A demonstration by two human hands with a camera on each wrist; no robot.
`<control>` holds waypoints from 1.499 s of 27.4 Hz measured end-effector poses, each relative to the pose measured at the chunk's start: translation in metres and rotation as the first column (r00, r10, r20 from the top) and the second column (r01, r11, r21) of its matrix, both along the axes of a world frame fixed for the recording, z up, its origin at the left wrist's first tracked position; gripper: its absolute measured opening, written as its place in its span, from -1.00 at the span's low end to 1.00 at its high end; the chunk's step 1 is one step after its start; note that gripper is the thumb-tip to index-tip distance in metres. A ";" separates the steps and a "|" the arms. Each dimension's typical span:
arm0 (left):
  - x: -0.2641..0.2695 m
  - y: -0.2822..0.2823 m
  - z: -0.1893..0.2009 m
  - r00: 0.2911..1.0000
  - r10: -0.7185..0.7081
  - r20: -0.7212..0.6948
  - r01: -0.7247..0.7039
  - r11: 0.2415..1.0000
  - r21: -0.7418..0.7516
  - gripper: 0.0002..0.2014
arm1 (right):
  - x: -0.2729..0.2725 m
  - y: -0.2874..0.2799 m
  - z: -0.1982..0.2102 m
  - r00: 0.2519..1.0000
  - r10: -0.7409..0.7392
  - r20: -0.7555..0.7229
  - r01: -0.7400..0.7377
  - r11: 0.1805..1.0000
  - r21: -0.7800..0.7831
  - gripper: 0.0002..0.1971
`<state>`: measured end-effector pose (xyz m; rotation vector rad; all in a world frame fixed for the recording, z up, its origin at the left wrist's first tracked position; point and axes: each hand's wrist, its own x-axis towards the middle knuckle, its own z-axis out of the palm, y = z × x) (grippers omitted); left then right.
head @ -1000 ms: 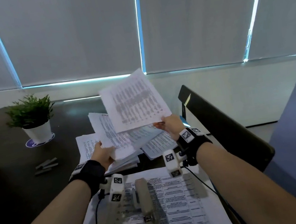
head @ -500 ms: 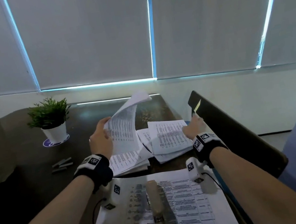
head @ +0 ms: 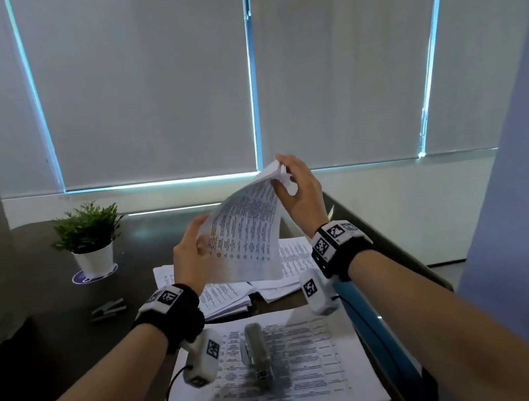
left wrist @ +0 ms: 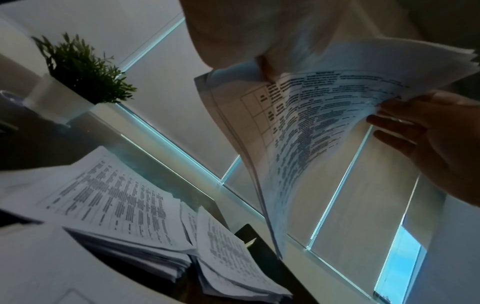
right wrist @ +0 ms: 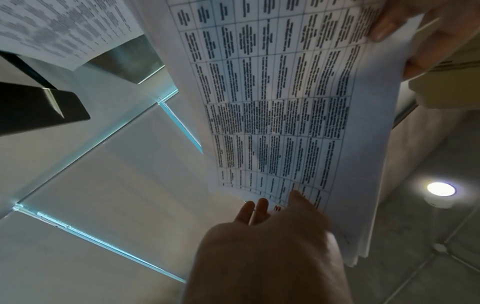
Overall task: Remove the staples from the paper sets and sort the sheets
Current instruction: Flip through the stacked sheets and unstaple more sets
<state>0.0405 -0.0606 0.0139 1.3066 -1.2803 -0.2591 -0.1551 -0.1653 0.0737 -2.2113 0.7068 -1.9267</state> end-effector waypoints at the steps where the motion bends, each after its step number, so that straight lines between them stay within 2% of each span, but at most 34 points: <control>1: -0.003 0.002 0.001 1.000 -0.007 -0.020 0.007 1.000 -0.003 -0.50 | -0.002 0.003 0.002 1.000 -0.013 -0.022 0.013 1.000 -0.008 -0.57; 4: -0.011 0.007 0.006 0.997 -0.037 -0.075 0.036 0.999 -0.009 -0.46 | -0.008 0.011 0.006 0.998 -0.037 -0.052 0.037 0.999 -0.008 -0.52; 9: -0.016 0.002 0.010 0.997 0.011 -0.072 -0.011 1.000 0.003 -0.58 | -0.011 0.016 0.008 0.992 -0.067 -0.103 0.071 0.997 0.035 -0.42; 11: -0.014 0.001 0.010 0.993 -0.030 -0.111 0.031 1.000 0.002 -0.61 | -0.012 0.015 0.008 0.977 -0.178 -0.116 0.179 0.984 -0.007 -0.46; 13: -0.007 0.001 0.012 0.986 -0.081 -0.146 0.085 0.996 0.025 -0.65 | -0.015 0.013 0.013 0.911 -0.384 -0.151 0.378 0.923 -0.069 -0.58; 15: 0.006 0.006 0.013 0.978 -0.147 -0.147 0.160 0.984 0.084 -0.69 | -0.023 0.008 0.024 0.839 -0.485 -0.248 0.488 0.871 -0.051 -0.76; 17: 0.027 0.011 0.008 0.969 -0.194 -0.155 0.219 0.963 0.159 -0.71 | -0.032 -0.003 0.034 0.801 -0.386 -0.458 0.466 0.881 0.074 -0.84; 19: 0.054 0.013 -0.002 0.960 -0.205 -0.189 0.243 0.949 0.203 -0.70 | -0.040 -0.017 0.036 0.763 -0.098 -0.639 0.377 0.870 0.318 -0.84; 20: 0.066 0.012 -0.007 0.952 -0.205 -0.229 0.254 0.944 0.212 -0.70 | -0.042 -0.021 0.034 0.767 0.057 -0.639 0.321 0.828 0.460 -0.84; 21: 0.076 0.009 -0.013 0.936 -0.206 -0.286 0.270 0.940 0.208 -0.69 | -0.042 -0.024 0.028 0.802 0.186 -0.568 0.249 0.760 0.600 -0.84; 23: 0.086 0.003 -0.022 0.897 -0.181 -0.403 0.276 0.942 0.190 -0.68 | -0.038 -0.030 0.010 0.875 0.350 -0.334 0.069 0.592 0.803 -0.84; 25: 0.092 -0.006 -0.034 0.880 -0.130 -0.457 0.242 0.950 0.196 -0.67 | -0.018 -0.033 -0.016 0.873 0.465 -0.144 -0.088 0.441 0.893 -0.89; 26: 0.095 -0.010 -0.041 0.878 -0.116 -0.463 0.232 0.952 0.201 -0.68 | -0.003 -0.035 -0.031 0.853 0.511 -0.111 -0.122 0.400 0.908 -0.88; 28: 0.100 -0.017 -0.052 0.887 -0.092 -0.453 0.203 0.958 0.201 -0.70 | 0.028 -0.045 -0.059 0.863 0.492 -0.118 -0.119 0.424 0.898 -0.82; 30: 0.107 -0.020 -0.057 0.900 -0.072 -0.430 0.171 0.966 0.196 -0.70 | 0.050 -0.059 -0.074 0.946 0.324 -0.001 -0.167 0.489 0.856 -0.72; 31: 0.111 -0.021 -0.059 0.914 -0.060 -0.402 0.149 0.969 0.195 -0.69 | 0.055 -0.064 -0.073 0.979 0.194 0.060 -0.159 0.552 0.818 -0.69; 33: 0.121 -0.022 -0.059 0.956 -0.029 -0.292 0.094 0.973 0.211 -0.67 | 0.057 -0.071 -0.063 0.998 -0.044 0.035 0.011 0.760 0.650 -0.62; 35: 0.125 -0.026 -0.060 0.988 0.012 -0.155 0.025 0.971 0.237 -0.64 | 0.057 -0.074 -0.049 0.994 -0.042 -0.104 0.081 0.913 0.399 -0.47; 36: 0.124 -0.028 -0.059 0.995 0.026 -0.091 -0.003 0.970 0.243 -0.62 | 0.061 -0.073 -0.042 0.973 0.001 -0.229 0.068 0.954 0.292 -0.38; 38: 0.118 -0.031 -0.057 0.998 0.028 -0.055 -0.014 0.972 0.236 -0.61 | 0.072 -0.069 -0.035 0.895 0.051 -0.443 0.035 0.982 0.183 -0.30; 41: 0.109 -0.033 -0.054 0.990 0.003 -0.143 0.025 0.981 0.190 -0.60 | 0.082 -0.060 -0.036 0.886 0.069 -0.459 0.018 0.983 0.184 -0.42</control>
